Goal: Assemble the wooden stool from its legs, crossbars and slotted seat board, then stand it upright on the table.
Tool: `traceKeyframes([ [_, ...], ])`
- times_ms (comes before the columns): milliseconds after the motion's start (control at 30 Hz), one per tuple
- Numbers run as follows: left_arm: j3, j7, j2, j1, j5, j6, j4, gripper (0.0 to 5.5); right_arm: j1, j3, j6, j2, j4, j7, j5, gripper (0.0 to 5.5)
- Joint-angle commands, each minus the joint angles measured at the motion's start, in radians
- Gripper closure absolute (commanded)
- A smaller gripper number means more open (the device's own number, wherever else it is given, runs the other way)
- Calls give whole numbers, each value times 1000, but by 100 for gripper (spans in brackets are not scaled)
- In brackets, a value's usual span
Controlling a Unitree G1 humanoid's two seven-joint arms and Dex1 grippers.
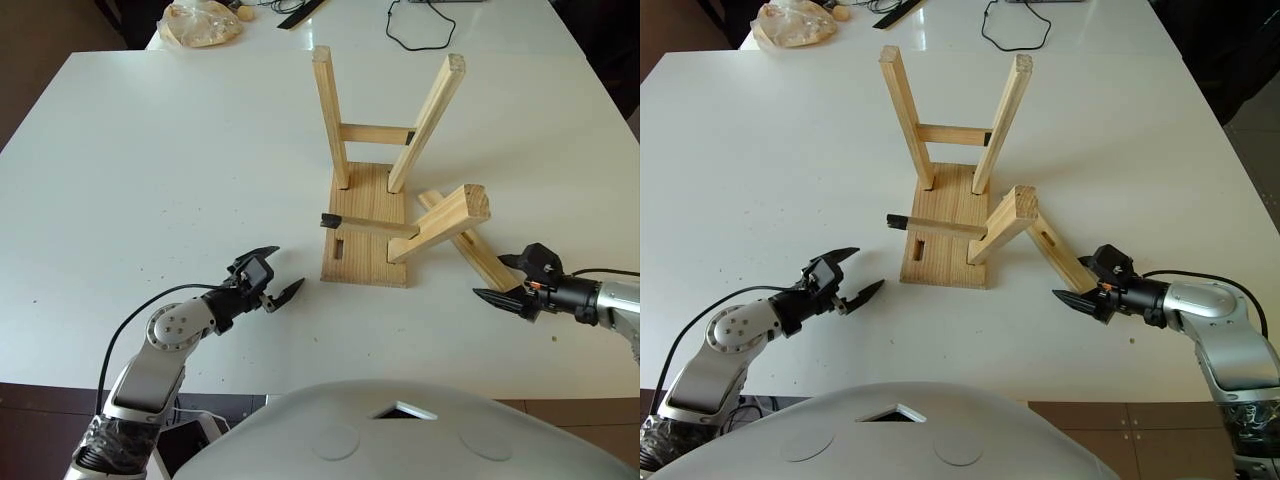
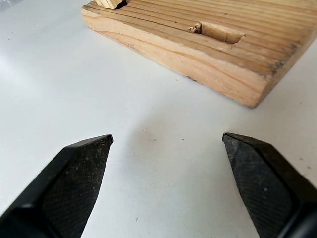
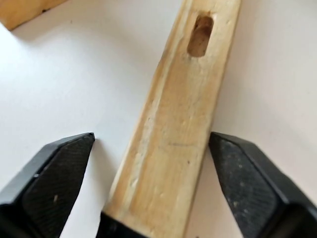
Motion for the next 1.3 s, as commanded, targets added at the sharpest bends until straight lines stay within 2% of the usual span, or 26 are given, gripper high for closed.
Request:
traceKeyframes([
  [33, 15, 10, 18, 20, 24, 26, 17, 140, 6, 16, -3, -2, 104, -18, -45, 199],
  [367, 80, 6, 13, 4, -23, 64, -26, 140, -15, 31, -41, -30, 157, 23, -42, 337],
  [533, 185, 20, 9, -29, -93, 118, -41, 140, -100, 6, -32, -30, 192, 19, -19, 344],
  [700, 324, 61, 2, -128, -216, 262, -77, 140, -281, -95, -6, -11, 237, 25, 88, 344],
  [833, 465, 178, -31, -307, -392, 426, -146, 140, -485, -234, 92, 49, 183, 8, 322, 344],
  [1000, 463, 191, -2, -462, -605, 578, -295, 140, -580, -337, 333, 56, -139, -10, 809, 344],
  [1100, 477, 155, 27, -536, -848, 632, -392, 140, -614, -320, 412, 39, -261, -27, 1040, 345],
  [1300, 490, 154, 133, -654, -1293, 660, -428, 140, -721, -223, 472, 29, -311, -82, 1209, 345],
])
